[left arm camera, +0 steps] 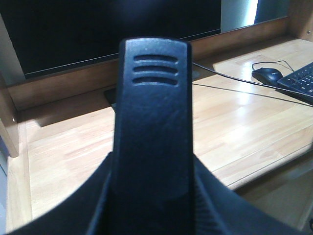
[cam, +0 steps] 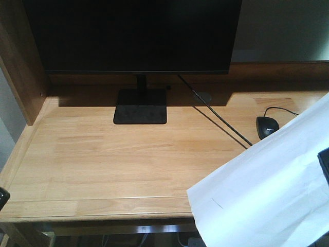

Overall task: Grab stapler and paper to desk for stapling
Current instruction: 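Hold both objects while the base drives up to the desk, then lower the black stapler onto the desktop with the left gripper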

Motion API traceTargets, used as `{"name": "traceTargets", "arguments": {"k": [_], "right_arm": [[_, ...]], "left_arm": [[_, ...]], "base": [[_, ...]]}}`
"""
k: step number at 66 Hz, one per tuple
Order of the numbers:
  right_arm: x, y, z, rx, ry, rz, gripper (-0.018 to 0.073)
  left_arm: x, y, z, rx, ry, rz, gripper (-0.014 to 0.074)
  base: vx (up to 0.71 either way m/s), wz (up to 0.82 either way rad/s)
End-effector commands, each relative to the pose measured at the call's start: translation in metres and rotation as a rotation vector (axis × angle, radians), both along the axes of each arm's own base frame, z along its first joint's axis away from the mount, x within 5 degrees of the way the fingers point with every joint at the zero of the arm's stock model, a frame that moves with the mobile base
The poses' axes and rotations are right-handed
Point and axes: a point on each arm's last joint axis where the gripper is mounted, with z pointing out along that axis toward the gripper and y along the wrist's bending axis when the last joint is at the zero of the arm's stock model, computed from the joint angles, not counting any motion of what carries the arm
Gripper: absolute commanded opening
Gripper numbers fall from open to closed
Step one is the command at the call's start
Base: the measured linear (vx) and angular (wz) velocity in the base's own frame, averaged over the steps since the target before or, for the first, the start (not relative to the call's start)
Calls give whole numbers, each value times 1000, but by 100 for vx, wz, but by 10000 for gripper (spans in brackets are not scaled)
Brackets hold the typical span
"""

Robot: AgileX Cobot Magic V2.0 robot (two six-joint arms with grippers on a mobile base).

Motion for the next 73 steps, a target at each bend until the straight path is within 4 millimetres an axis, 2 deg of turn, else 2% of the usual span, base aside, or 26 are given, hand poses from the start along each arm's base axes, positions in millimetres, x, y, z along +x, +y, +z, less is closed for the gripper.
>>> {"name": "traceTargets", "arguments": {"k": [1,65,73], "right_arm": [[-3,0,3,18,-51,9,-5],[-3,0,3,17,-50,9,-5],[-3,0,3,17,-50,9,-5]], "left_arm": [[0,0,20,-61,-122,-1,-7],[0,1,20,-49,-130,5,-7],[2,0,26,-102,-173,7,-7]], "base": [[0,0],[0,0],[0,0]]}}
